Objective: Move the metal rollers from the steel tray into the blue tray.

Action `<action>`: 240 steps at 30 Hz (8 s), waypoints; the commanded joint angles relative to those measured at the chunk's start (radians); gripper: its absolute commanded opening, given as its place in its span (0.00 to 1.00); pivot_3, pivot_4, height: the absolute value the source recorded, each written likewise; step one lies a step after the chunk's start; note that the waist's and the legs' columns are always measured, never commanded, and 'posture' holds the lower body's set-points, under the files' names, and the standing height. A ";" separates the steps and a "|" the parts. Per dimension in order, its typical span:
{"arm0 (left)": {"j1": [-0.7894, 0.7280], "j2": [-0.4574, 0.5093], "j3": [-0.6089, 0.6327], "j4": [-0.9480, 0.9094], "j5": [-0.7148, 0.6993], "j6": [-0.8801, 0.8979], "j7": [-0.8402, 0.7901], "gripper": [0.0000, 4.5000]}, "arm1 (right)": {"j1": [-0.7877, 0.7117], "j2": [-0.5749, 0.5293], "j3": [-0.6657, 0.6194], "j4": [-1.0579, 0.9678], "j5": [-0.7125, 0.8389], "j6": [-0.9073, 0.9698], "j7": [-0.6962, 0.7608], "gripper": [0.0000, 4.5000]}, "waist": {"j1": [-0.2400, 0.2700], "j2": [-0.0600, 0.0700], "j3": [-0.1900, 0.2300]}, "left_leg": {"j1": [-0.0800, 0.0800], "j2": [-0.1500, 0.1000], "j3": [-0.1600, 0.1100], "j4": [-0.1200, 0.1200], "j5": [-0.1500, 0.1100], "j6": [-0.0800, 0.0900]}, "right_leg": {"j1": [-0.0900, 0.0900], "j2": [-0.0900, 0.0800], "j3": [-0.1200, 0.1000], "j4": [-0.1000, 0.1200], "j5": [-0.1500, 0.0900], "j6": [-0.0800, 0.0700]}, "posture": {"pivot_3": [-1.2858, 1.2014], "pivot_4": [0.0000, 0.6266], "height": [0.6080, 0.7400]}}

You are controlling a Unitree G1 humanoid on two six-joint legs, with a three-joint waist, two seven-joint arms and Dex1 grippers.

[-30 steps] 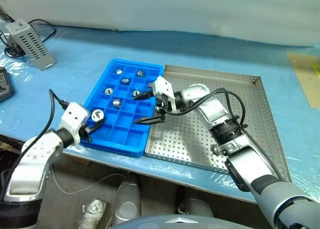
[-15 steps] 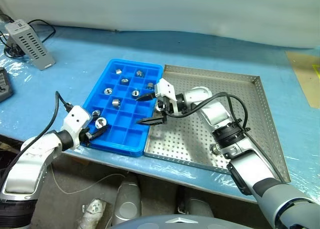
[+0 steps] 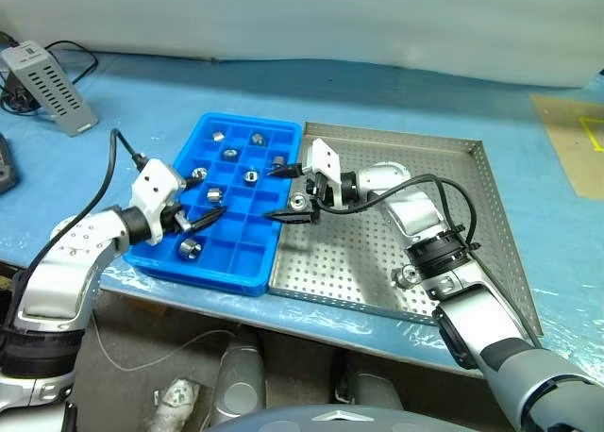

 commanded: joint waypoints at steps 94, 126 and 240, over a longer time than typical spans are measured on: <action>0.479 0.001 0.368 -0.357 -0.135 0.068 0.205 0.91 | -0.193 0.311 0.015 0.441 -0.130 -0.328 0.068 0.37 | 0.045 -0.002 0.001 | 0.000 0.007 -0.002 -0.010 0.001 -0.002 | -0.004 0.000 -0.002 -0.001 -0.004 -0.005 | 0.71 0.24 1.00; -0.173 -0.016 -0.089 0.220 -0.019 -0.119 -0.062 0.91 | -0.006 0.098 -0.147 0.204 -0.139 -0.122 -0.262 0.73 | -0.086 -0.003 0.000 | 0.000 0.001 0.000 -0.002 0.005 -0.007 | -0.004 0.002 0.000 0.005 -0.003 -0.004 | 0.52 0.24 1.00; -0.152 -0.081 -0.093 0.210 0.009 -0.121 -0.029 0.91 | -0.127 0.205 -0.195 0.313 -0.073 -0.169 -0.370 0.62 | -0.098 -0.003 0.000 | 0.003 0.002 0.001 -0.004 0.002 -0.003 | -0.001 0.002 0.000 0.004 -0.003 -0.005 | 0.52 0.24 1.00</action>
